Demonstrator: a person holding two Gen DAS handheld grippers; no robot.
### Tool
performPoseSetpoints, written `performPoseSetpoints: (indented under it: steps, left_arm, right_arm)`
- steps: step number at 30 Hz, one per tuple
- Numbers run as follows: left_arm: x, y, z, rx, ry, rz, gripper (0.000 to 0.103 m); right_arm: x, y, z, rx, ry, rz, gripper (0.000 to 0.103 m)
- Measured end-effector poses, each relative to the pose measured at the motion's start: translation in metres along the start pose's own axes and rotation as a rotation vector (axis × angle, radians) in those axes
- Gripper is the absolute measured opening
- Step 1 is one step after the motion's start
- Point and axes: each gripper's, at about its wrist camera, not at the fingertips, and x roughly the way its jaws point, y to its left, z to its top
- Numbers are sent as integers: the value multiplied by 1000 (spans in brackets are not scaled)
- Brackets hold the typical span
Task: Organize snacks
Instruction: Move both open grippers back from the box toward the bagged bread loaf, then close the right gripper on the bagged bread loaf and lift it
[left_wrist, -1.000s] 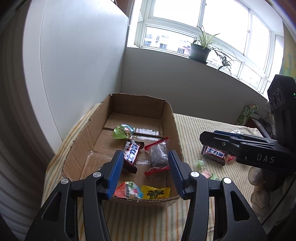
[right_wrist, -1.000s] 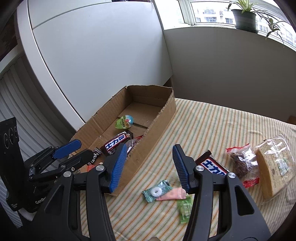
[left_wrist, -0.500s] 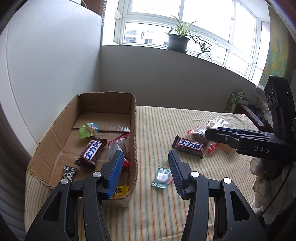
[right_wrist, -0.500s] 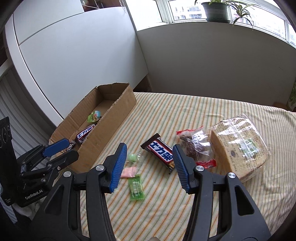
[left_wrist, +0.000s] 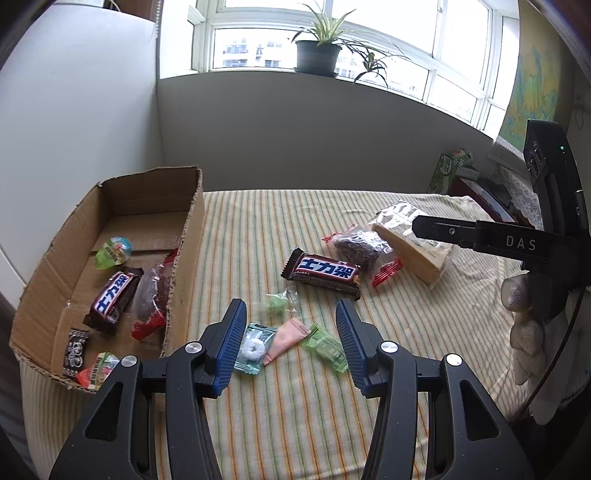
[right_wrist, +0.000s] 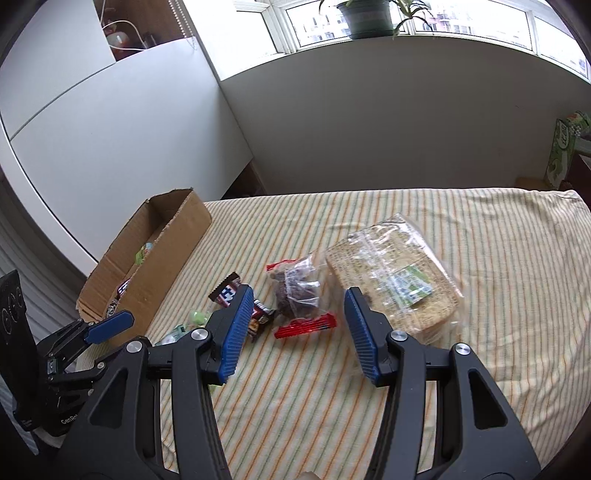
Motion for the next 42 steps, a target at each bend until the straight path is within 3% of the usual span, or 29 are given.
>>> performPoseSetpoints:
  steps: [7,16,29,31,42]
  left_arm:
    - [14,-21,4,13,25,-24,49]
    - [32,-58,12,30,55,-91,51]
    - [68,-86,29,-22,109,-206,51]
    - [76,-90,31,-25,121,-219,51]
    - [102,-104,34,-13,143,-211,51]
  right_arm:
    - [-11,-52,13,97,-37,-31,54]
    - [14,-101,22,187,16,-21,54]
    - [38,-102,21,179,93,84,53]
    - [37,-102,18,176,102,94,48]
    - [35,-92,6,123,146,125,46]
